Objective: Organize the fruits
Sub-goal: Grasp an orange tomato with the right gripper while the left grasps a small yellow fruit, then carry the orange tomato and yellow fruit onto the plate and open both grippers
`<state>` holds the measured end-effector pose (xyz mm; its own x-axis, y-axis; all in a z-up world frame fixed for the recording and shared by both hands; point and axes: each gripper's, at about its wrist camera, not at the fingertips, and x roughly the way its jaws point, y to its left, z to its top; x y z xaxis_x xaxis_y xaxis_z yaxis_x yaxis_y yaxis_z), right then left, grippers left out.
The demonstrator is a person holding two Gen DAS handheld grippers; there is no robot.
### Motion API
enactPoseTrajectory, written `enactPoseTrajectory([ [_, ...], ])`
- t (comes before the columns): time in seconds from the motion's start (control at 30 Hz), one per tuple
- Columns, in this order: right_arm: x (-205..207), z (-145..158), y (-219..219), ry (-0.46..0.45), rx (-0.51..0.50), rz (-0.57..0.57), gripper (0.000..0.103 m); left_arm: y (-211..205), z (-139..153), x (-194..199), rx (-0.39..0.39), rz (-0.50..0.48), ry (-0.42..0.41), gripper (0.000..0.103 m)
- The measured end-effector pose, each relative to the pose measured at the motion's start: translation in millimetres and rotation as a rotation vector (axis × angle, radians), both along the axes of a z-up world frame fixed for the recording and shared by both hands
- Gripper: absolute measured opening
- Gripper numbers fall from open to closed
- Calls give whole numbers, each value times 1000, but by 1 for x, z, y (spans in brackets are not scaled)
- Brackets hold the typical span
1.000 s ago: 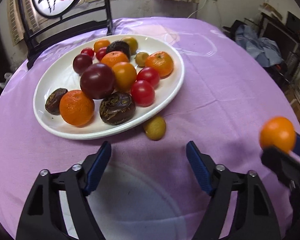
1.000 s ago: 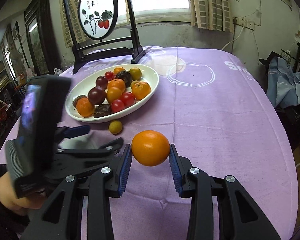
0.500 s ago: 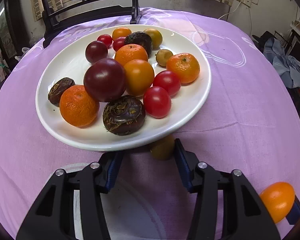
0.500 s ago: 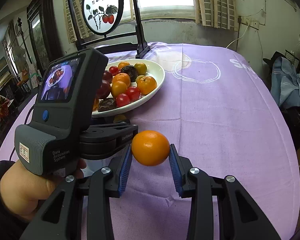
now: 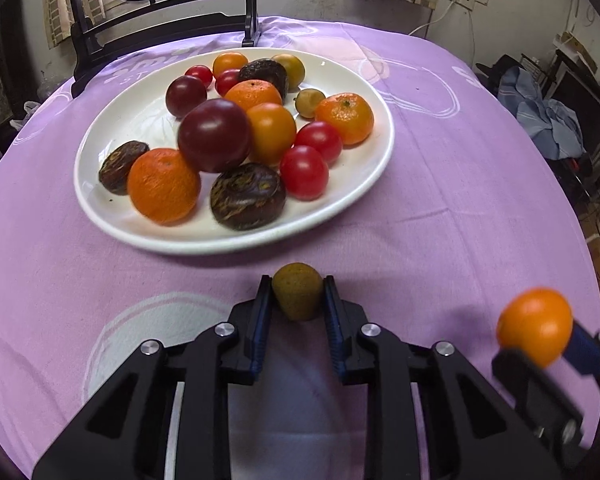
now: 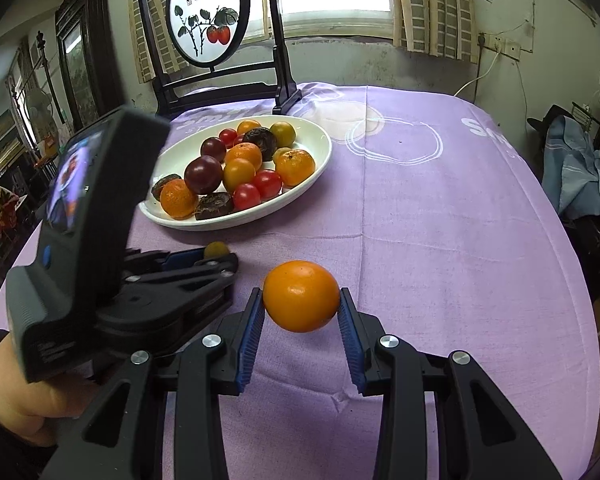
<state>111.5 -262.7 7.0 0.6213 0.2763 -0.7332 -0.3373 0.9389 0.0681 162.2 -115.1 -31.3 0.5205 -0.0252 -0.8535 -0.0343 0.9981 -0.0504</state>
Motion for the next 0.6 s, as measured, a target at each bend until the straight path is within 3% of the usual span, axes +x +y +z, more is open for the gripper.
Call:
enactPoseTrajectory([
  [0.6, -6, -14, 29, -18, -41, 92, 38, 86, 14, -67, -9, -81, -95, 24],
])
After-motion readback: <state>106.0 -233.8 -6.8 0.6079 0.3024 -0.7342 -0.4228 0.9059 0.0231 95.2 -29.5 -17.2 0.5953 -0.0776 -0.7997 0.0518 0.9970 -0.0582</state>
